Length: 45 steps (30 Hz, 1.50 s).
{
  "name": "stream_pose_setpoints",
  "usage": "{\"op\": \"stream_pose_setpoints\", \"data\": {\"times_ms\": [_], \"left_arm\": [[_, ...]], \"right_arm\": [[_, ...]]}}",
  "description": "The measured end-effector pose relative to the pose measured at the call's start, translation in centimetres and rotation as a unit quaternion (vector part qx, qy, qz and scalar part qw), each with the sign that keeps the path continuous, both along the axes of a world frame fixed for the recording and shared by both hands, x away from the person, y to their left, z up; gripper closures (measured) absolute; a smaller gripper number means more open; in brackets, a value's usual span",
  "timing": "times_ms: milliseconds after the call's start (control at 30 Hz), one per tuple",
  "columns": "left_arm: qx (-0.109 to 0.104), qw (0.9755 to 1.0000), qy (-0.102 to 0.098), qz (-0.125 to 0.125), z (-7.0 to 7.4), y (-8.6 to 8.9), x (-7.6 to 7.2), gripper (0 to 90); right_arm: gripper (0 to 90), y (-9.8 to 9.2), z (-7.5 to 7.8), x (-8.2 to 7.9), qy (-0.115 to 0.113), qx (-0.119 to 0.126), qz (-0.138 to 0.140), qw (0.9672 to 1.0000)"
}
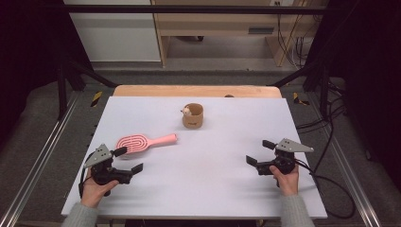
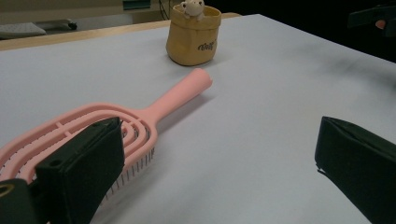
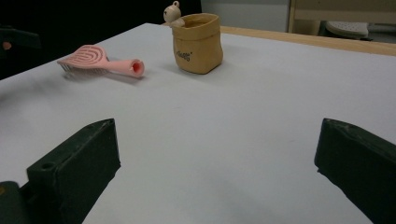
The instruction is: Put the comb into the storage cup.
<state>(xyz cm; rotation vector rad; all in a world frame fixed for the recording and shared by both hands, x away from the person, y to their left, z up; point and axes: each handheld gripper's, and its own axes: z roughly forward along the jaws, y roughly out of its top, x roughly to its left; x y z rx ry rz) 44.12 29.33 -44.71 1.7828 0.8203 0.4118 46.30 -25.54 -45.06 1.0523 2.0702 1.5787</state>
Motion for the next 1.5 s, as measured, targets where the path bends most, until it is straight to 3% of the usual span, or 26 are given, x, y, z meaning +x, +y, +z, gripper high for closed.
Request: {"op": "stream_pose_setpoints", "data": {"times_ms": [667,1500], "left_arm": [[0.007,0.9999,0.01,-0.001,0.4,-0.4,0.3,1.4],[0.018,0.9997,0.017,-0.006,2.1,-1.2,1.5,1.4]], "right_arm": [[0.3,0.0,0.0,0.0,0.0,-0.005,0.006,1.0],[0.2,0.0,0.0,0.0,0.001,-0.01,0.007,0.9999]]}}
